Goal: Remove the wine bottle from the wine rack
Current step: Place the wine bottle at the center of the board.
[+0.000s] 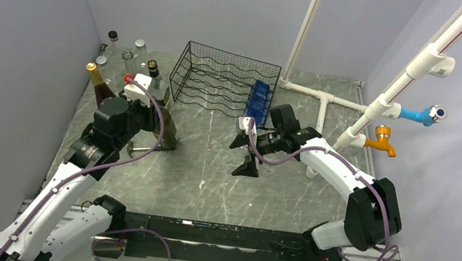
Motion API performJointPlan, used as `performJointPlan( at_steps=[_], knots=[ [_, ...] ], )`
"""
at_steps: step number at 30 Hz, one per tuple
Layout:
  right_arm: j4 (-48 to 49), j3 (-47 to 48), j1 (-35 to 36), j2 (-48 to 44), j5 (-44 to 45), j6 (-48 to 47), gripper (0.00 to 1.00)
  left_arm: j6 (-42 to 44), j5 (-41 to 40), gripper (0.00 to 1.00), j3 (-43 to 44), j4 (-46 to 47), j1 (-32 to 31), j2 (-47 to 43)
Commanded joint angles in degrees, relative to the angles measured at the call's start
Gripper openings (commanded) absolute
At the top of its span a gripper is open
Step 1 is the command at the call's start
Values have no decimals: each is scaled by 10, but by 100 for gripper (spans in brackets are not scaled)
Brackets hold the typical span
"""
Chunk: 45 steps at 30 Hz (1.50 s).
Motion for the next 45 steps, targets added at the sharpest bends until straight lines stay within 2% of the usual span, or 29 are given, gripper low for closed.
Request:
performJointPlan(
  at_steps=[1, 27, 45],
  knots=[
    [-2, 16, -3, -17, -23, -16, 99, 6, 17, 0, 45, 79, 37, 0],
    [-5, 17, -3, -15, -21, -22, 99, -5, 9, 0, 92, 80, 167, 101],
    [-6, 17, -4, -15, -20, -24, 99, -8, 28, 0, 105, 67, 210, 157]
  ],
)
